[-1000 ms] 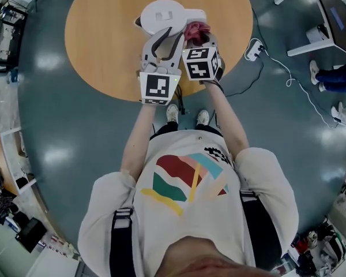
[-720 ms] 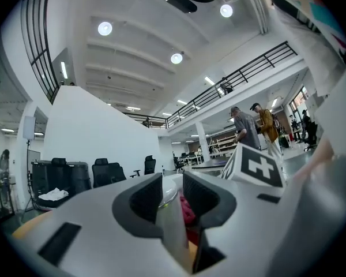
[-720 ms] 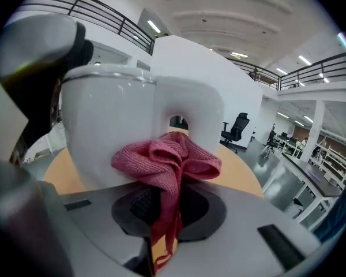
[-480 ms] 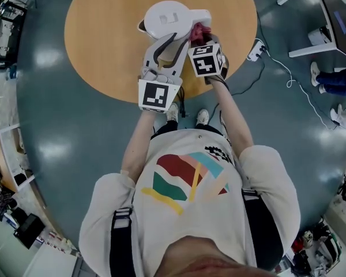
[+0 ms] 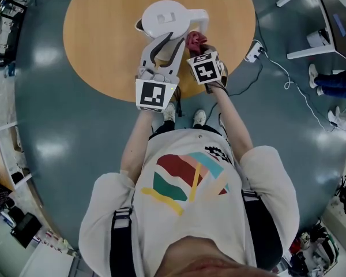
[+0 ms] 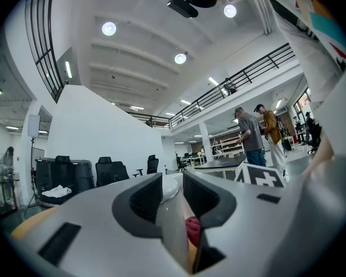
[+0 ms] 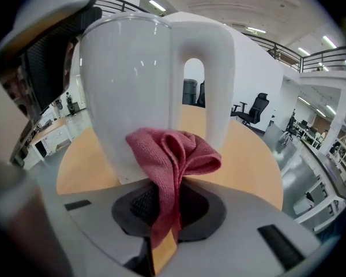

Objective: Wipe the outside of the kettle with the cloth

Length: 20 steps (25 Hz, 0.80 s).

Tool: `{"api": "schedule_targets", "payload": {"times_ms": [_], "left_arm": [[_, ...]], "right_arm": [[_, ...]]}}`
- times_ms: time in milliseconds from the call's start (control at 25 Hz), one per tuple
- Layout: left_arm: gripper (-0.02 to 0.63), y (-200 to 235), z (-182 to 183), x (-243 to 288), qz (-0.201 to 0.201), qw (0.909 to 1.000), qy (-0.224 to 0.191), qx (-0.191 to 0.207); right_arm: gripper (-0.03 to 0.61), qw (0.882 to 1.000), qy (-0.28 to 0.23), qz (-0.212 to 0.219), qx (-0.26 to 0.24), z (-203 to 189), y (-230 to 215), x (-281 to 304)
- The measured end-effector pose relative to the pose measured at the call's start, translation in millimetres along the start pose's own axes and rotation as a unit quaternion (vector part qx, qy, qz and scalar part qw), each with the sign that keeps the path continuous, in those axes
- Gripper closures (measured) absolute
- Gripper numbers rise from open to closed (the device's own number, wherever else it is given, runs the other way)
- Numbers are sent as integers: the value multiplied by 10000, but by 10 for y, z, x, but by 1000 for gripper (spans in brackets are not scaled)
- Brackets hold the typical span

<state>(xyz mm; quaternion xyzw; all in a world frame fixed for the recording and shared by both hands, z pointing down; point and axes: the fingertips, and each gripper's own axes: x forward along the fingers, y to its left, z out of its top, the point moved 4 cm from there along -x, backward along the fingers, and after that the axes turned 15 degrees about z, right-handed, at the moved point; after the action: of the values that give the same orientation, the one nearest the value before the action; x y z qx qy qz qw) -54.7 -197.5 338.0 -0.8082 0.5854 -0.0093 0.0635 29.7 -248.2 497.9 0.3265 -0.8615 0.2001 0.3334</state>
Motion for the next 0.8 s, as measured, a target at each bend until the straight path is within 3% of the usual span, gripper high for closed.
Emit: {"api": "schedule_targets", "payload": {"times_ms": [160,280,360,560,680,800], "left_arm": [[462,75,32,-88,344,9991,-72,-249],[462,172,63,-186,744,9965,17,-381],[462,229,145,-236,1001,9941,-29,-420],[462,234,373,-491,1374,9884,-211,-613],[462,183,366,-663,1490,9865,-196,-653],[462,150,296,-769,1582,9846,-88,-733]], "right_arm": [[532,9986,-506,-21,125,-34,65,-243],[532,9930,-1165,-109,187,157,50,-594],[531,9833,-1801,-103,231,368,49,-911],[531,9457,-3247,-113,72,676,251,-1764],[531,9308,-3651,-140,-74,633,409,-2040],[531,9292,-3687,-73,-229,525,534,-2084]]}}
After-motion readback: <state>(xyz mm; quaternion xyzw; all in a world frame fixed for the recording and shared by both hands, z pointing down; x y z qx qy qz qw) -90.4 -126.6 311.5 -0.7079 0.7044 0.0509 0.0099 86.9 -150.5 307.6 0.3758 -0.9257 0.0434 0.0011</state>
